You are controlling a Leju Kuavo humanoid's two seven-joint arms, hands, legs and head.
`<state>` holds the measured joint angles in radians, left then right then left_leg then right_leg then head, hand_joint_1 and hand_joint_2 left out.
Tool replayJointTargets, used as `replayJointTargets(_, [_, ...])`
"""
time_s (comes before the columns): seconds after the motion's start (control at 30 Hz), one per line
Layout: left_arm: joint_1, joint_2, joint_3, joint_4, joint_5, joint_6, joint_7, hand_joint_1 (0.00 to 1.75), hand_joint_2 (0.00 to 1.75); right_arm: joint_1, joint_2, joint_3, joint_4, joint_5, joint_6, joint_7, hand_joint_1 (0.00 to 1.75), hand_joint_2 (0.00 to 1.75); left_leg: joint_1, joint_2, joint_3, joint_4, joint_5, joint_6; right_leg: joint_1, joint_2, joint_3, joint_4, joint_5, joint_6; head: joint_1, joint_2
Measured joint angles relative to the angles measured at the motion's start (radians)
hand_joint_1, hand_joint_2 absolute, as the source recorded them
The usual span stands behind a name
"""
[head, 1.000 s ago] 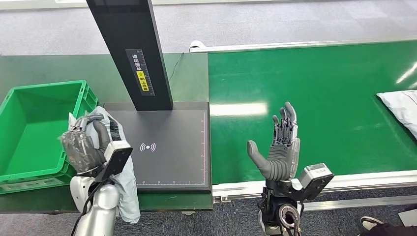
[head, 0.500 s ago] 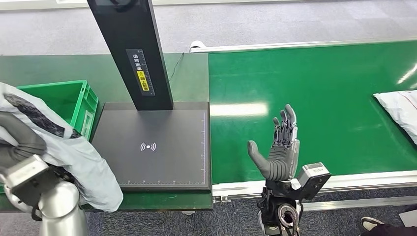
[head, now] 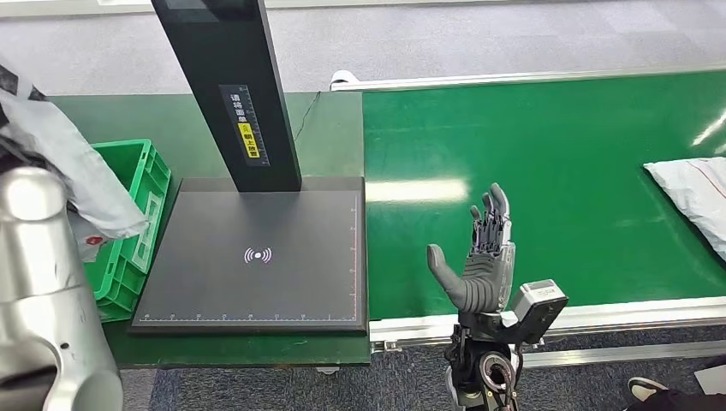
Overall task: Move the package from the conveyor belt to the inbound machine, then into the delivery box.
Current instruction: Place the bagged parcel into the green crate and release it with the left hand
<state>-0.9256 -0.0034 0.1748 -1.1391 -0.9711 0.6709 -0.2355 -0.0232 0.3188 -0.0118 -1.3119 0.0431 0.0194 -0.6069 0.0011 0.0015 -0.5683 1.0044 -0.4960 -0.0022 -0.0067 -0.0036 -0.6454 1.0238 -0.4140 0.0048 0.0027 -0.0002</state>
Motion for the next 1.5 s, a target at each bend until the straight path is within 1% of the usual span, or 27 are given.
replayJointTargets(0.1, [-0.143, 0.037, -0.004, 0.167, -0.130, -0.027, 0.103, 1.75, 1.75, 0.000, 0.001, 0.000, 0.003, 0.000, 0.008, 0.000, 0.00, 1.75, 0.000, 0.000, 0.000, 0.000, 0.000, 0.000, 0.000, 0.000, 0.000, 0.000, 0.000, 0.000, 0.000, 0.000])
replayJointTargets(0.2, [-0.244, 0.068, -0.005, 0.304, -0.198, -0.046, 0.157, 1.75, 1.75, 0.002, 0.001, -0.001, 0.003, 0.001, 0.018, 0.000, 0.00, 1.75, 0.000, 0.002, -0.001, 0.000, 0.000, 0.000, 0.000, 0.001, -0.001, 0.000, 0.000, 0.000, 0.000, 0.000])
replayJointTargets(0.3, [-0.305, 0.099, -0.002, 0.417, -0.221, -0.063, 0.177, 1.75, 1.75, 0.007, 0.001, -0.003, 0.003, 0.005, 0.026, 0.000, 0.00, 1.75, 0.000, 0.003, -0.001, 0.000, 0.000, 0.000, 0.000, 0.002, -0.002, 0.000, 0.000, 0.000, 0.000, 0.000])
replayJointTargets(0.4, [-0.330, 0.121, 0.002, 0.495, -0.264, -0.082, 0.213, 1.75, 1.75, 0.008, 0.001, -0.003, 0.003, 0.007, 0.033, 0.000, 0.00, 1.75, 0.000, 0.003, -0.002, 0.000, 0.000, 0.000, 0.000, 0.002, -0.003, 0.000, 0.000, 0.000, 0.000, 0.000])
replayJointTargets(0.57, [-0.340, 0.154, 0.004, 0.591, -0.376, -0.140, 0.333, 1.75, 1.75, 0.009, 0.001, -0.003, 0.003, 0.009, 0.034, 0.000, 0.00, 1.75, 0.000, 0.003, -0.002, 0.000, 0.000, 0.000, 0.000, 0.002, -0.003, 0.000, 0.000, 0.000, 0.000, 0.000])
replayJointTargets(0.7, [-0.333, 0.177, 0.016, 0.647, -0.413, -0.151, 0.380, 1.75, 1.75, 0.010, 0.001, -0.003, 0.003, 0.010, 0.035, 0.001, 0.00, 1.75, 0.000, 0.003, -0.002, 0.000, 0.000, 0.000, 0.000, 0.001, -0.003, 0.000, 0.000, 0.000, 0.000, 0.000])
replayJointTargets(0.9, [-0.285, 0.203, 0.049, 0.701, -0.435, -0.146, 0.401, 1.75, 1.75, 0.010, 0.001, -0.001, 0.003, 0.015, 0.040, 0.004, 0.00, 1.75, 0.000, 0.003, -0.002, 0.000, 0.000, 0.000, 0.000, 0.001, -0.003, 0.000, 0.000, 0.000, 0.000, 0.000])
replayJointTargets(1.1, [-0.249, 0.216, 0.071, 0.733, -0.464, -0.151, 0.437, 1.75, 1.75, 0.010, 0.001, 0.003, 0.003, 0.017, 0.045, 0.007, 0.00, 1.75, 0.000, 0.002, -0.002, 0.000, 0.000, 0.000, 0.000, 0.001, -0.003, 0.000, 0.000, 0.000, 0.000, 0.000])
replayJointTargets(1.27, [-0.236, 0.220, 0.081, 0.755, -0.488, -0.163, 0.480, 1.75, 1.75, 0.010, 0.001, 0.006, 0.003, 0.017, 0.045, 0.007, 0.00, 1.75, 0.000, 0.002, -0.003, 0.000, 0.000, 0.000, 0.000, 0.001, -0.003, 0.000, 0.000, 0.000, 0.000, 0.000])
replayJointTargets(1.5, [-0.230, 0.226, 0.092, 0.772, -0.499, -0.171, 0.498, 1.75, 1.75, 0.010, 0.001, 0.007, 0.003, 0.017, 0.047, 0.008, 0.00, 1.75, 0.000, 0.002, -0.003, 0.000, 0.000, 0.000, 0.000, 0.001, -0.003, 0.000, 0.000, 0.000, 0.000, 0.000])
